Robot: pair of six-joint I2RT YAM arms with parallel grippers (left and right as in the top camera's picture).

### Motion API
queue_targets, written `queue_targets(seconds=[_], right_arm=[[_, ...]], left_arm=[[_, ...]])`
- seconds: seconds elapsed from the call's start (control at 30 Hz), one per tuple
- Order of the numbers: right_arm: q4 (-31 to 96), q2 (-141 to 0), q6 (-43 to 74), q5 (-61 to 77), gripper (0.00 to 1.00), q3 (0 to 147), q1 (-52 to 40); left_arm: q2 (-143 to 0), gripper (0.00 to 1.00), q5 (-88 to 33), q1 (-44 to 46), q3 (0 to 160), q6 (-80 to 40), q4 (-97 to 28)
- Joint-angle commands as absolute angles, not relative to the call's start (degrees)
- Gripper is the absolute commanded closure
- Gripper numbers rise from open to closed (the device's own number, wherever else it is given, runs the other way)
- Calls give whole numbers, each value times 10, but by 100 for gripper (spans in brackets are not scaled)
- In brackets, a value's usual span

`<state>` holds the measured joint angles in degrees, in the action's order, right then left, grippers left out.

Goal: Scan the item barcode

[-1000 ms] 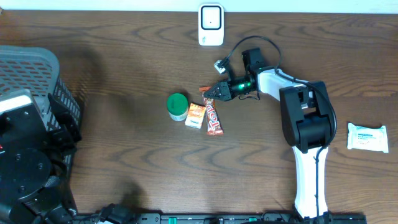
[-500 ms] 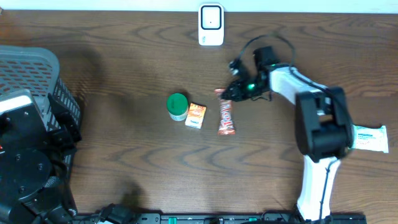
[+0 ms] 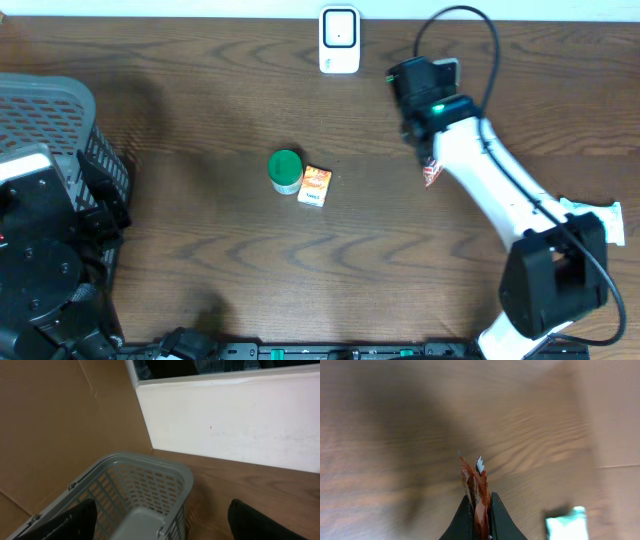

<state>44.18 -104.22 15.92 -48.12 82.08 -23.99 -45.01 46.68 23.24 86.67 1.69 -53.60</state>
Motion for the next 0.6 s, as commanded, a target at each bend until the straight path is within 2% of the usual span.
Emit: queue_targets(seconds=[0.0,0.33,0.57], right_arm=[[418,-1057,224,-754,98,804,-302],[334,-1182,215,-792,99,801,-404],[241,-1284,108,-792,99,801,-460]], left_arm=[[-451,16,472,230,865,16,-536],[-451,16,472,230,865,16,-536],[-451,16,472,230,865,16,-536]])
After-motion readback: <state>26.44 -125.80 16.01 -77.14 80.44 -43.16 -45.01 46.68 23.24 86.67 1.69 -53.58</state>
